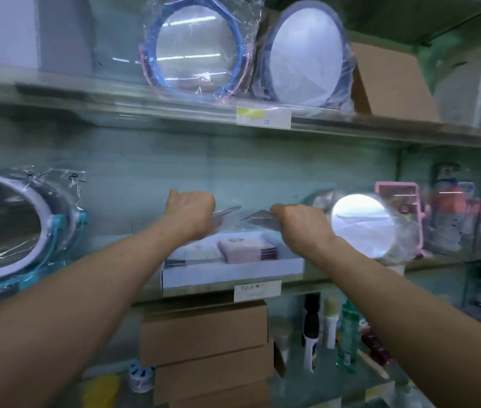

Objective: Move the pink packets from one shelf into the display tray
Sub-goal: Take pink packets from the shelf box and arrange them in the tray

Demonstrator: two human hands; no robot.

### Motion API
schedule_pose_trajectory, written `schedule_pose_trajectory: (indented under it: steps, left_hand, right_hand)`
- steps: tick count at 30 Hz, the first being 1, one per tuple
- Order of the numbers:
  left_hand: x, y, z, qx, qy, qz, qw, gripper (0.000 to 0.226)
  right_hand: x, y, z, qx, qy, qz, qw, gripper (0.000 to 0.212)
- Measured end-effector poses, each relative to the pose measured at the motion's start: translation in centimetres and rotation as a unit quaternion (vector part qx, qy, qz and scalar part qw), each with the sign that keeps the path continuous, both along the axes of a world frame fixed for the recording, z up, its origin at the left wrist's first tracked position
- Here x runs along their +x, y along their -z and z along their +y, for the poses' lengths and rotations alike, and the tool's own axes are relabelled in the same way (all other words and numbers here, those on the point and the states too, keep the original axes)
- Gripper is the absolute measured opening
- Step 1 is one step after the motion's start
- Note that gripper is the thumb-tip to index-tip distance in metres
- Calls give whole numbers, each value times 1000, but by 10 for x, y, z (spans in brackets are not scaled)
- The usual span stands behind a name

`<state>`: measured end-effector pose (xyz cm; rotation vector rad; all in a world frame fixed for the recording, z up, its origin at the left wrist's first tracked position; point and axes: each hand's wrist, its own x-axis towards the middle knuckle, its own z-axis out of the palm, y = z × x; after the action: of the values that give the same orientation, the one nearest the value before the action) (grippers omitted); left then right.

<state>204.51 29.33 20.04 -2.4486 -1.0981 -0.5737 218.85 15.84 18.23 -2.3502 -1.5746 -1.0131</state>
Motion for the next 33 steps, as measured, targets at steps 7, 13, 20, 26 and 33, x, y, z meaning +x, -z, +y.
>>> schedule_pose_trajectory:
  steps: [7,13,20,26,33]
  left_hand:
    - [8,8,23,-219,-27,-177,959,30]
    - [6,23,20,-381,-11,-344,858,23]
    - [11,25,29,-467,-22,-403,787,9]
    - [16,26,35,-496,13,-421,760,26]
    - [14,24,38,-493,19,-454,741,19]
  right_hand:
    - [43,-1,51,60,-125,185,973,24]
    - [68,10,88,88,-215,426,874,26]
    - [82,16,88,70,-259,530,805,25]
    - [90,10,81,44,-226,562,794,24]
    - [84,5,83,120,-232,480,838,13]
